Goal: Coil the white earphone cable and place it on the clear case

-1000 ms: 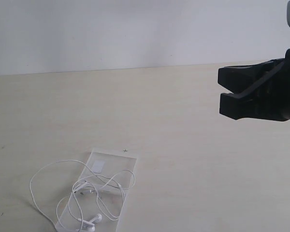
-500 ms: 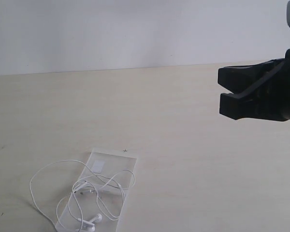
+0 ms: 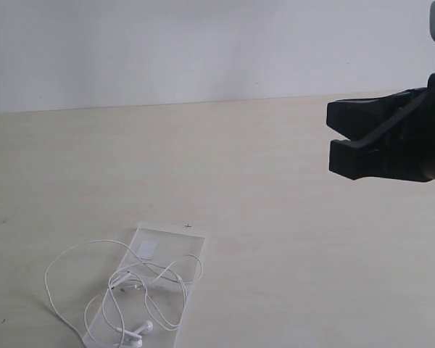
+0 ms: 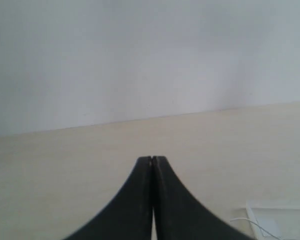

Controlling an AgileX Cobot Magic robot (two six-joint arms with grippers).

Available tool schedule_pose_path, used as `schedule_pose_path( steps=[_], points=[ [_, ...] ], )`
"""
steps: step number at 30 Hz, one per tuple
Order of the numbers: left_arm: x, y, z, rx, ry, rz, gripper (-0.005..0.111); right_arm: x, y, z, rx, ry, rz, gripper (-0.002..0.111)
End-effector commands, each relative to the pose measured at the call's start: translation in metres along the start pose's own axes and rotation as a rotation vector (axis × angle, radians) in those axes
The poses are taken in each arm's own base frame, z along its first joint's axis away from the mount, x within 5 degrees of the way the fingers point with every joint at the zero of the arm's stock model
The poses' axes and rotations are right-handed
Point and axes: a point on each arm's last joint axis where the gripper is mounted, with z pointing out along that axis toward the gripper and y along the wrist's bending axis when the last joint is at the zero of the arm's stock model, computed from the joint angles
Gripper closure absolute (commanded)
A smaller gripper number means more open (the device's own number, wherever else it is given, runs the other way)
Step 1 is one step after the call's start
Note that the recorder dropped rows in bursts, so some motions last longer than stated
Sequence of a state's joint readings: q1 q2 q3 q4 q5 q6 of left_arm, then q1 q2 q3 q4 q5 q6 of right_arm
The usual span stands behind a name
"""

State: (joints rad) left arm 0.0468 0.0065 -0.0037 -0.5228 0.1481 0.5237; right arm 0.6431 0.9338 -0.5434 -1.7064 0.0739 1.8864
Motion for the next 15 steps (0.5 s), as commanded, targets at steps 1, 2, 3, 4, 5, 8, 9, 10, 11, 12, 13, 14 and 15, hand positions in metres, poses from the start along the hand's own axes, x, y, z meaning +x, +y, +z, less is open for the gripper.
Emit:
schedule_pose_path(
  steps=[1, 2, 3, 4, 5, 8, 9, 10, 11, 12, 13, 14, 15],
  points=[
    [0.007, 0.001, -0.001, -0.017, 0.063, -0.024, 0.107, 0.000, -0.001, -0.001, 0.003, -0.001, 0.000, 0.108],
    [0.009, 0.002, -0.001, -0.028, 0.082, -0.040, 0.107, 0.000, -0.001, -0.001, 0.003, -0.001, 0.000, 0.108],
    [0.010, 0.003, -0.001, -0.035, 0.100, -0.056, 0.107, 0.000, -0.001, -0.001, 0.003, -0.001, 0.000, 0.108],
    [0.012, 0.003, -0.001, -0.037, 0.114, -0.065, 0.107, 0.000, -0.001, -0.001, 0.003, -0.001, 0.000, 0.108],
    [0.013, 0.003, -0.001, -0.035, 0.132, -0.073, 0.107, 0.000, -0.001, -0.001, 0.003, -0.001, 0.000, 0.108],
    [0.019, 0.002, -0.002, -0.029, 0.192, -0.096, 0.107, 0.000, -0.001, -0.001, 0.003, -0.001, 0.000, 0.108],
    [0.019, 0.002, -0.002, -0.031, 0.196, -0.118, 0.107, 0.000, -0.001, -0.001, 0.003, -0.001, 0.000, 0.108],
    [0.019, 0.002, -0.002, -0.032, 0.197, -0.137, 0.107, 0.000, -0.001, -0.001, 0.003, -0.001, 0.000, 0.108],
    [0.019, 0.002, -0.002, -0.035, 0.199, -0.164, 0.107, 0.000, -0.001, -0.001, 0.003, -0.001, 0.000, 0.108],
    [0.019, 0.002, -0.002, -0.038, 0.200, -0.198, 0.107, 0.000, -0.001, -0.001, 0.003, -0.001, 0.000, 0.108],
    [0.020, 0.002, -0.002, -0.040, 0.202, -0.215, 0.107, 0.000, -0.001, -0.001, 0.003, -0.001, 0.000, 0.108],
    [0.020, 0.002, -0.002, -0.040, 0.202, -0.209, 0.107, 0.000, -0.001, -0.001, 0.003, -0.001, 0.000, 0.108],
    [0.020, 0.002, -0.002, -0.040, 0.202, -0.204, 0.107, 0.000, -0.001, -0.001, 0.003, -0.001, 0.000, 0.108]
  ],
)
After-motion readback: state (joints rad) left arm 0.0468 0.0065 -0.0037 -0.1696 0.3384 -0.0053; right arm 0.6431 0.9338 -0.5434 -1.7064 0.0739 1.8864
